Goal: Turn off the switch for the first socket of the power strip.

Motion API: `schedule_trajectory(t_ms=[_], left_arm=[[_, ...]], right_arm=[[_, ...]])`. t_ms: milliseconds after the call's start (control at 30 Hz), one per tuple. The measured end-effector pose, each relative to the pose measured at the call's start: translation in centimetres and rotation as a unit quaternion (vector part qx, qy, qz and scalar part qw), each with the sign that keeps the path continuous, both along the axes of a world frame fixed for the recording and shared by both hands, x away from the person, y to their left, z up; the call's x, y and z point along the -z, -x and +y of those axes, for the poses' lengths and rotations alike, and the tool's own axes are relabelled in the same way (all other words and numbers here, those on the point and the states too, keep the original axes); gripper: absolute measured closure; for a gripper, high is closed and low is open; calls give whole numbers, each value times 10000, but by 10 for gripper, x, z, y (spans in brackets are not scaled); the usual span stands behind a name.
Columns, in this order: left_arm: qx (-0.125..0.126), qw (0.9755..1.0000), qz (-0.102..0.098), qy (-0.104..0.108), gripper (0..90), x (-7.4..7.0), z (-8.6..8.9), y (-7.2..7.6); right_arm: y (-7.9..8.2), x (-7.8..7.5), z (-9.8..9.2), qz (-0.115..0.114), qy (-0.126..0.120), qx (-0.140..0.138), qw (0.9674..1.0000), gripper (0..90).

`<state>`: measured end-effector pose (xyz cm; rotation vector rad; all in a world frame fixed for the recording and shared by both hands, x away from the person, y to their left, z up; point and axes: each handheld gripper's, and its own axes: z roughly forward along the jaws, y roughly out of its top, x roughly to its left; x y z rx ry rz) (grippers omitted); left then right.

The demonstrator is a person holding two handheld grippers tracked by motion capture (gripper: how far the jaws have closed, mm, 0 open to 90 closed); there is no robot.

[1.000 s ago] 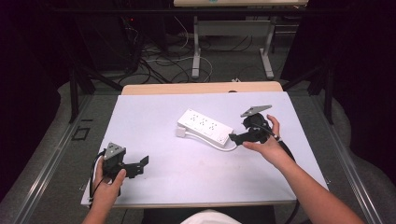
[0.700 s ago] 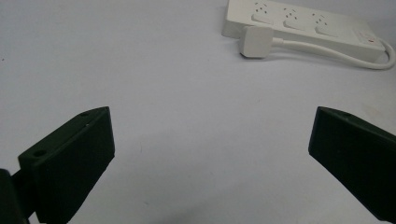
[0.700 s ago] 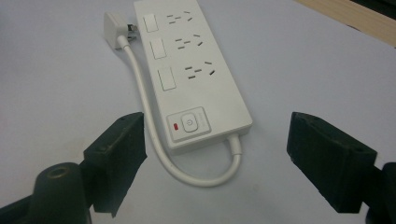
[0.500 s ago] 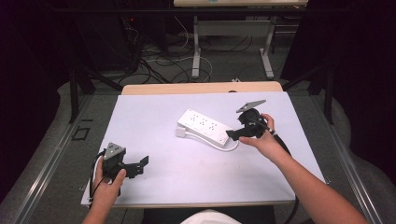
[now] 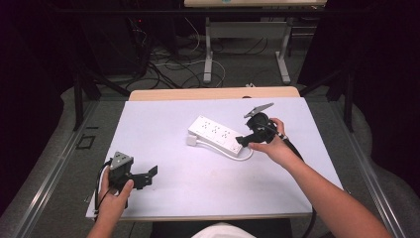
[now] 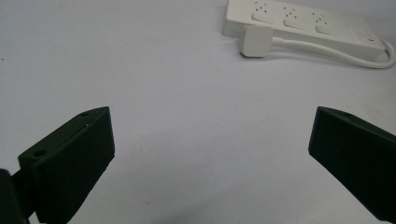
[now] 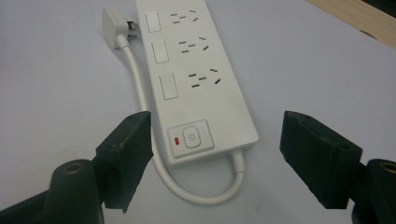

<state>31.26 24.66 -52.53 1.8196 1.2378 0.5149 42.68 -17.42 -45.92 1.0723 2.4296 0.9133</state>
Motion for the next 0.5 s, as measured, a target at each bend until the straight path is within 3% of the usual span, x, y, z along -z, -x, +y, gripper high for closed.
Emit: schedule_trajectory(t_ms=[267,367,433,500], left_arm=[[5,10000,4,-2,1,0,0,0],[4,10000,5,-3,1,0,0,0],[3,10000,5,-2,1,0,0,0],[1,10000,3,-3,1,0,0,0]], right_arm=[[-5,1,10,38,72,52,10000,270],[-8,1,12,39,140,-58,9999,272],[-9,1,14,137,202,8,9997,273],[-10,3,16,93,132,30,9999,275]])
